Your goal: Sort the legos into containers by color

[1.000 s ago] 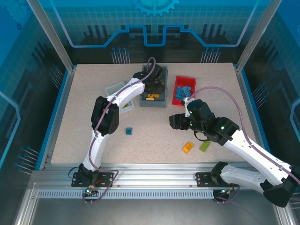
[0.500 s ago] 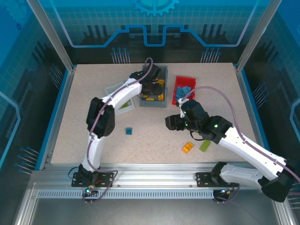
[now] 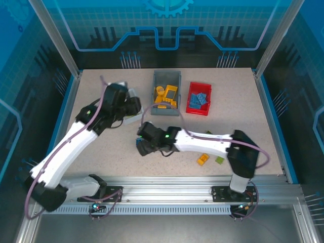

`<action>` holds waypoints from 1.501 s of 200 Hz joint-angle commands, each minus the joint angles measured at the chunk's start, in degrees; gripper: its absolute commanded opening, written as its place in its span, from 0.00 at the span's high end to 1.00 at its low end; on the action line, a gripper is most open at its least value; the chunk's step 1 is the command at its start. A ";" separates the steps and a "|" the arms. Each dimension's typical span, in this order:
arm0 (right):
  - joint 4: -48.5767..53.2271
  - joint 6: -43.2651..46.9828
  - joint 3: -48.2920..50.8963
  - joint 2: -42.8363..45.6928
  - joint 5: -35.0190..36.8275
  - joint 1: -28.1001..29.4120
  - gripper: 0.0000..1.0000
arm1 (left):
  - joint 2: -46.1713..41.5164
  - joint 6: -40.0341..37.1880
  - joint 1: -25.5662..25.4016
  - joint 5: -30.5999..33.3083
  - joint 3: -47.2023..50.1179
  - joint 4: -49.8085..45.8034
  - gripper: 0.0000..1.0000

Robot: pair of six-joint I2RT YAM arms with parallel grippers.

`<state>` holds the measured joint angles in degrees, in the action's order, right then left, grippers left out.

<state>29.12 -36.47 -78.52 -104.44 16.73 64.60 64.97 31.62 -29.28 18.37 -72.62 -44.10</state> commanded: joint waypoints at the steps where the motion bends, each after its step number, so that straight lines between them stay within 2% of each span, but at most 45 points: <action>1: 5.36 -8.39 -8.24 -7.49 4.73 1.21 0.14 | -8.84 3.45 0.44 6.96 6.38 -6.54 0.47; 43: 16.24 -16.22 -25.19 -21.37 7.94 1.33 0.10 | -19.63 5.89 0.42 8.39 12.86 -13.19 0.47; 78: 20.69 -19.16 -32.75 -28.43 8.44 0.02 0.19 | -21.55 6.18 0.40 8.48 13.82 -14.96 0.47; 99: 22.16 -19.73 -35.24 -31.86 8.24 -1.26 0.29 | -21.28 6.09 0.44 7.83 13.78 -14.03 0.47; 117: 20.51 -18.76 -35.21 -32.70 7.83 -1.84 0.45 | -20.81 5.92 0.44 7.15 13.65 -13.23 0.48; 147: 20.30 -18.30 -34.90 -32.77 7.90 -2.01 0.63 | -20.73 5.65 0.39 7.03 13.82 -12.67 0.48; 165: 18.92 -18.05 -32.58 -30.85 8.43 -1.93 0.73 | -20.63 5.47 0.40 6.86 13.91 -12.44 0.48; 190: 17.47 -16.60 -28.79 -24.83 10.91 -1.76 0.77 | -20.07 5.19 0.45 5.13 13.91 -11.56 0.48; 230: 14.89 -11.79 -14.97 -6.14 19.85 -3.98 0.78 | -13.85 1.57 0.35 -6.81 9.57 -5.06 0.47; 247: 14.30 -8.92 -8.87 1.59 20.50 -8.56 0.76 | -8.72 1.26 -0.48 -11.50 6.03 -1.83 0.47; 266: 12.07 -4.13 -3.52 7.22 16.93 -16.25 0.76 | -1.49 0.59 -4.44 -12.35 0.93 1.51 0.47; 300: 9.80 2.98 -2.99 6.95 10.58 -29.30 0.76 | 12.71 -0.45 -13.25 -10.43 -7.77 7.96 0.46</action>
<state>40.71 -40.58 -82.85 -94.67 31.16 41.69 70.96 33.04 -38.35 9.98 -75.16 -42.78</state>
